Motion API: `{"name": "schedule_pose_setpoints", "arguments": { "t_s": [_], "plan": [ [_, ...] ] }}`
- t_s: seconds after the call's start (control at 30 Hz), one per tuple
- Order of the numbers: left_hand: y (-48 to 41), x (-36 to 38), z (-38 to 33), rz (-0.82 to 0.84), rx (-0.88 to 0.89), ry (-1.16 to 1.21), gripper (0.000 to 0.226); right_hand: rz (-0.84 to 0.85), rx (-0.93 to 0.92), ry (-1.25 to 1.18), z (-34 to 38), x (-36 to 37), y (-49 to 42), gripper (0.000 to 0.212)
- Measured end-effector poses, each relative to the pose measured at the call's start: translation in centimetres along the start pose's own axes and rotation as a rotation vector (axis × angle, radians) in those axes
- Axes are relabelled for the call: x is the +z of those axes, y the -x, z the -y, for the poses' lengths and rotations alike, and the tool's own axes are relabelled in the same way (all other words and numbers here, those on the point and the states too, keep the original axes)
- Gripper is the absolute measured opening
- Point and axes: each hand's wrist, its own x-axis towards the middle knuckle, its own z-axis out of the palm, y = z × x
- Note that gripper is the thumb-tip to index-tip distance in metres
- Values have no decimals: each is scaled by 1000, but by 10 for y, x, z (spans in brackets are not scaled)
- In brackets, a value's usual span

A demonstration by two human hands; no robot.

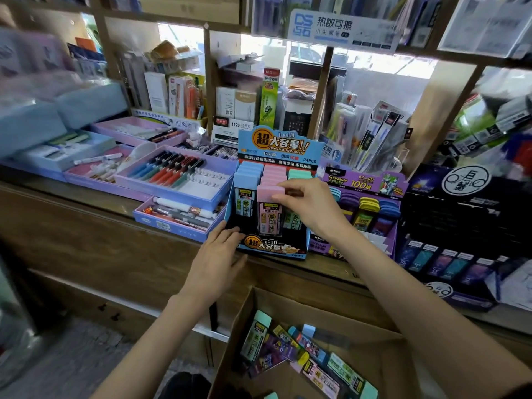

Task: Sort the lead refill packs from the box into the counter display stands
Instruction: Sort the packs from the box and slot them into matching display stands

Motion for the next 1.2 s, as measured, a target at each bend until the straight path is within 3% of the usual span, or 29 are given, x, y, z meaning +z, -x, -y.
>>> {"name": "schedule_pose_setpoints", "arguments": {
  "t_s": [0.17, 0.27, 0.4, 0.57, 0.7, 0.9, 1.07, 1.2],
  "plan": [
    [2, 2, -1, -5, -8, 13, 47, -32, 75, -15, -8, 18, 6, 32],
    [4, 1, -1, -5, -12, 18, 49, -99, -1, 260, -11, 24, 11, 25],
    [6, -6, -7, 29, -19, -5, 51, -58, 51, 501, -9, 22, 14, 50],
    [31, -12, -29, -122, 51, 170, 36, -54, 42, 506, -17, 0, 36, 43],
    [65, 18, -40, 77, 10, 360, 26, 118, 61, 303, -49, -18, 88, 24],
    [98, 101, -36, 430, -226, 368, 36, 401, 307, 363, -136, -11, 185, 19],
    [106, 159, -29, 549, -376, 305, 56, 474, 555, 351, -206, 28, 246, 34],
    [99, 191, -20, 603, -353, 156, 71, 485, 671, 278, -240, 56, 268, 57]
  ]
}}
